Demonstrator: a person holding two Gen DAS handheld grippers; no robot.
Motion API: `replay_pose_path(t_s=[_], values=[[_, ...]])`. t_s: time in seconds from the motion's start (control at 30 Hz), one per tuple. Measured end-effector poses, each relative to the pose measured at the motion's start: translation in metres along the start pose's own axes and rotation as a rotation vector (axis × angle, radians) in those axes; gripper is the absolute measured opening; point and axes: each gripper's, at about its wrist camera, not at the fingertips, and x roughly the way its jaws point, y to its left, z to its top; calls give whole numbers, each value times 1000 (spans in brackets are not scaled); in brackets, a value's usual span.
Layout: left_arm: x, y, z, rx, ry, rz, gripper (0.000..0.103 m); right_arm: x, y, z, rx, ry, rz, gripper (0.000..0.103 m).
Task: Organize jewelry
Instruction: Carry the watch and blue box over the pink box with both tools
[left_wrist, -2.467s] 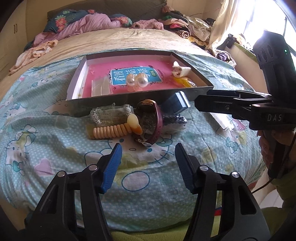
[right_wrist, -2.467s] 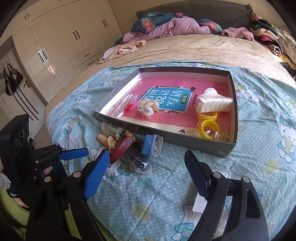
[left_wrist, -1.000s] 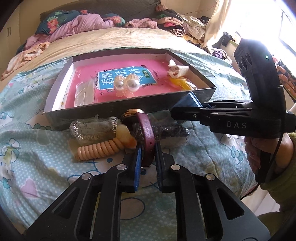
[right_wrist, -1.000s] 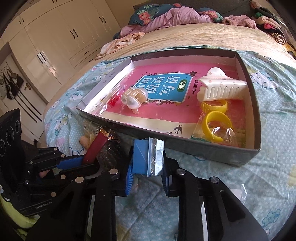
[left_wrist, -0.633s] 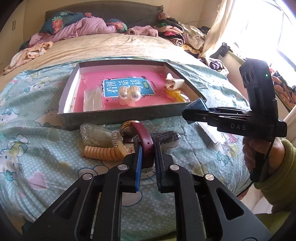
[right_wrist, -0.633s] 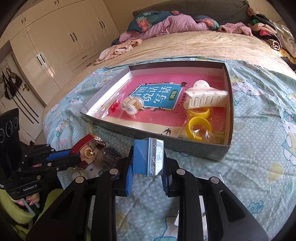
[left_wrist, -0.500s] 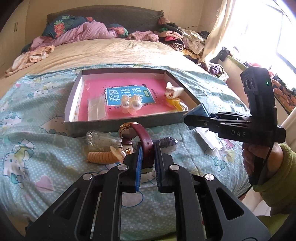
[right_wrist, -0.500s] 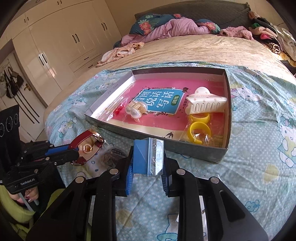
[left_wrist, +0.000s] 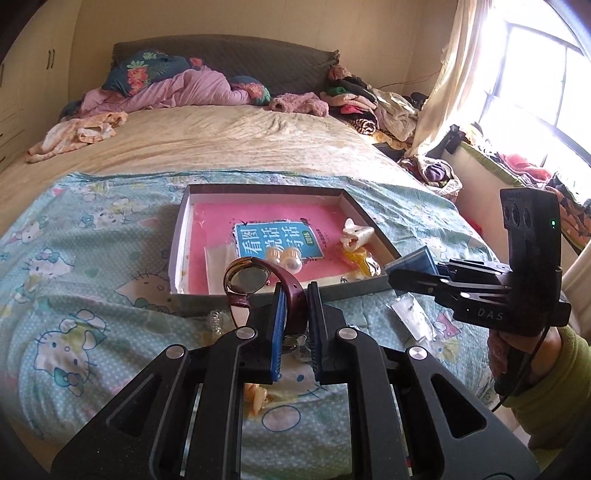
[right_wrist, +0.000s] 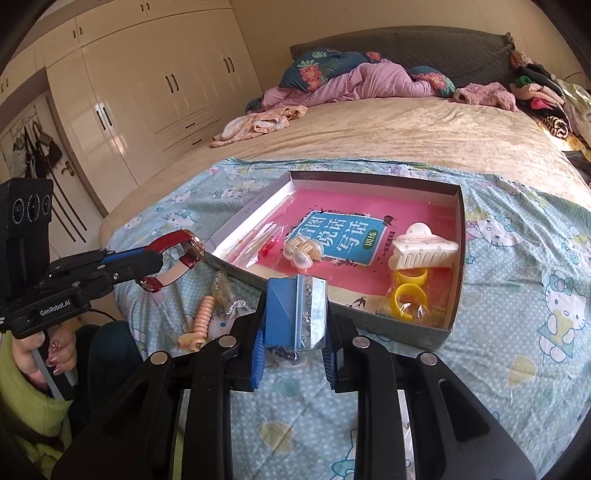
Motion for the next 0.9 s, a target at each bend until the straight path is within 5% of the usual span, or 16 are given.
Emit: replay_pose_path(t_s=[0.9], values=[[37, 53, 38, -71, 9, 77, 6, 42, 6, 32, -56, -6, 27, 24]])
